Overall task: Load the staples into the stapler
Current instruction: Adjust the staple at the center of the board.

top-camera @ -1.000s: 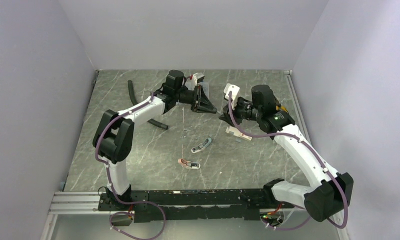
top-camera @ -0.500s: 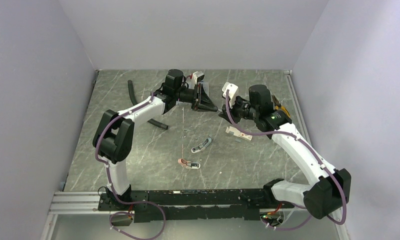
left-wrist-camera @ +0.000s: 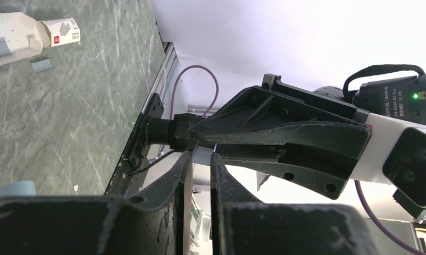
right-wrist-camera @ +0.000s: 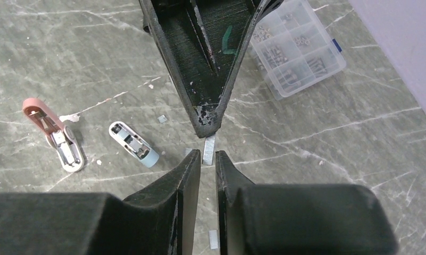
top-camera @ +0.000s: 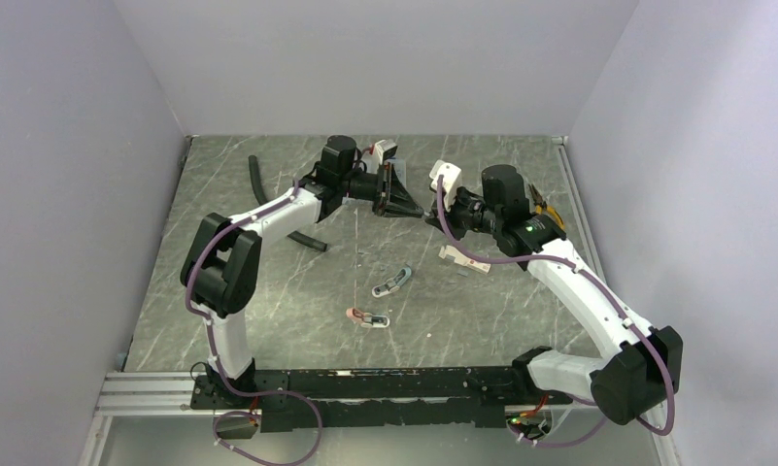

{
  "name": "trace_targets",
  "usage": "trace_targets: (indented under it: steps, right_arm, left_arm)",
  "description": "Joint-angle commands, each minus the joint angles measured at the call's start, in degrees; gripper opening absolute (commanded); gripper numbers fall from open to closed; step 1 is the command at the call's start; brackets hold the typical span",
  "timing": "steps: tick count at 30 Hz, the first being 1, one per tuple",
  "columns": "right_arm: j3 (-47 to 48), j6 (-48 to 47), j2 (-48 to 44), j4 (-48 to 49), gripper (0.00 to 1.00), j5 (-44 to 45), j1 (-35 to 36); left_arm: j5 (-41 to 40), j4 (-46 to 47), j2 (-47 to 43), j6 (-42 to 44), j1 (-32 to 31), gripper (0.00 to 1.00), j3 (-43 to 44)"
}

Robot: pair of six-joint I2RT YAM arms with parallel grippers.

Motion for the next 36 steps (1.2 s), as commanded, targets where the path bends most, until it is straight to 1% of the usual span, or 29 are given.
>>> trace_targets:
  steps: [1,10,15,17,22,25,27,30,32,34,36]
  right_arm:
    - [0.2,0.1,-0.8,3.0,0.20,1.3,0.4]
    - [0.3,0.3,-0.9,3.0,0.11,1.5,0.4]
    - [0.4,0.4,-0.9,2.9,0.06,1.3,0.4]
    - [0.3,0.5,-1.0,2.9,0.05,1.3,0.4]
    - [0.2,0.8,-1.2,3.0,0.03,1.5,0.5]
    - [0.3,1.0,-1.0,2.4,0.02,1.1,0.4]
    - [0.3,1.3,-1.0,1.8,0.01,0.3,0.2]
    - [0.3,1.7,-1.1,-0.2,0.00,-1.4,0.0]
    - [0.2,2.5,-1.2,-1.8,0.00,-3.0,-0.3]
    - [0.2,3.5,-0.8,-4.6,0.00,-6.1,-0.5]
    - [0.4,4.9,0.3,-7.2,0.00,-10.4,-0.7]
  left_arm:
    - [1.3,2.9,-0.6,-0.7,-0.1,0.03,-0.2]
    - [1.2,3.0,-0.8,-0.9,-0.1,0.03,-0.1]
    - [1.2,3.0,-0.7,-0.8,-0.1,0.07,0.2]
    - [1.2,2.7,-0.8,-0.5,-0.1,0.12,0.4]
    - [1.1,0.5,-1.1,2.0,0.1,0.28,1.4]
    - [0.4,-3.5,-1.7,6.0,0.7,0.41,2.6]
    - [-0.5,-7.7,-2.6,10.7,1.4,0.50,3.8]
    - [-2.9,-17.0,-4.8,22.0,3.1,0.60,6.9]
    - [-4.3,-22.6,-6.7,31.6,4.3,0.64,8.7]
    - [-4.8,-25.9,-9.5,42.8,5.2,0.67,9.1]
    - [-6.0,-29.5,-12.9,56.1,5.3,0.68,7.9]
